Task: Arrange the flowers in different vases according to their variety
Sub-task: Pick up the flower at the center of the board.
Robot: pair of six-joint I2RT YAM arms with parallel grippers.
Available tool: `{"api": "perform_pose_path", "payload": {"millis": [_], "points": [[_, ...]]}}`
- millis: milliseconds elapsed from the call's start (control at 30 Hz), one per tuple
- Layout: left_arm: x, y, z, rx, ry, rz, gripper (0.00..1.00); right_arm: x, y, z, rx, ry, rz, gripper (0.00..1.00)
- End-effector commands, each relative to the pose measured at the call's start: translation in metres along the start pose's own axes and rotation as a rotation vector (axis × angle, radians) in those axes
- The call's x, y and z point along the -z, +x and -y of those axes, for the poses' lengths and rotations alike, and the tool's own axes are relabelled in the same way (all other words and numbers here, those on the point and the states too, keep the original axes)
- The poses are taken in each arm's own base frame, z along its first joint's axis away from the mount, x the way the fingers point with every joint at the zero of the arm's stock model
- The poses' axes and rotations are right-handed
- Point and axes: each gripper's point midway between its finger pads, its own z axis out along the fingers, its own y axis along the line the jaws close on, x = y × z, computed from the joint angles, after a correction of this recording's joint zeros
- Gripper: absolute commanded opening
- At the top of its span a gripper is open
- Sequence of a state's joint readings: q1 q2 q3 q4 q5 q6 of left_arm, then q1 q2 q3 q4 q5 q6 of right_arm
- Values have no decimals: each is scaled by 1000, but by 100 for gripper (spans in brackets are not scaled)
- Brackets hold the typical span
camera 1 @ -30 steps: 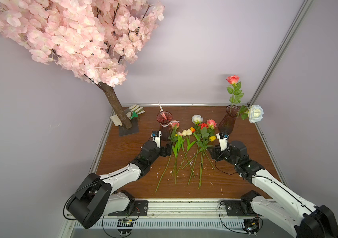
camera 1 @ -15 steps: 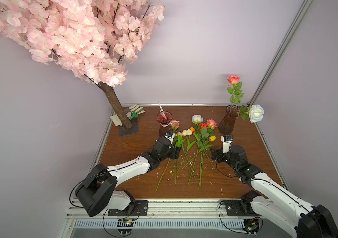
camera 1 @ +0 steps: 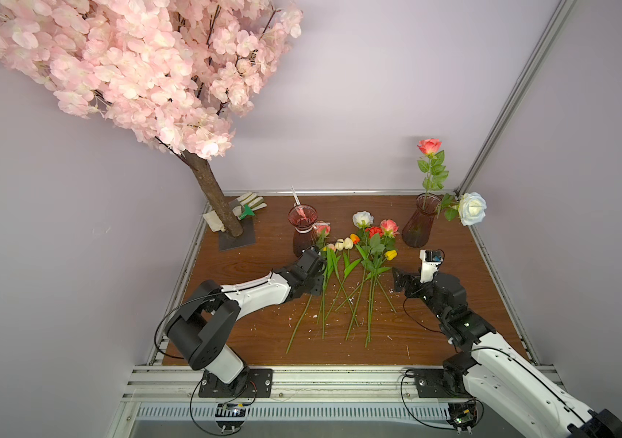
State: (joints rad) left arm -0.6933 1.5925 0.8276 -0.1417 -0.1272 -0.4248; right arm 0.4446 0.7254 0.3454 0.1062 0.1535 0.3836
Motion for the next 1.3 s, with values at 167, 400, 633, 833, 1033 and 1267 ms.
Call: {"api": "perform_pose_path", "payload": {"millis": [167,400,633,833,1033,1267], "points": [[-11,14,-9,-24,-32,-69,24,4,-14,3,-18,21,56,99],[-16,12,-10,-28,-29,-69,9,4,-14,-2,5,-4,41,99],[17,-14,-9,-3,-4,39,0,4,-14,-20,22,-95,19,99],[76,-56,9,25,142,251,0,11,-11,-58,46,-318,-9,98],[143,-93,42,63,426,537,0,31,-18,-110,29,-636,5,86],[202,-121,75,90,734,760,0,47,-37,-142,4,-835,34,70]]}}
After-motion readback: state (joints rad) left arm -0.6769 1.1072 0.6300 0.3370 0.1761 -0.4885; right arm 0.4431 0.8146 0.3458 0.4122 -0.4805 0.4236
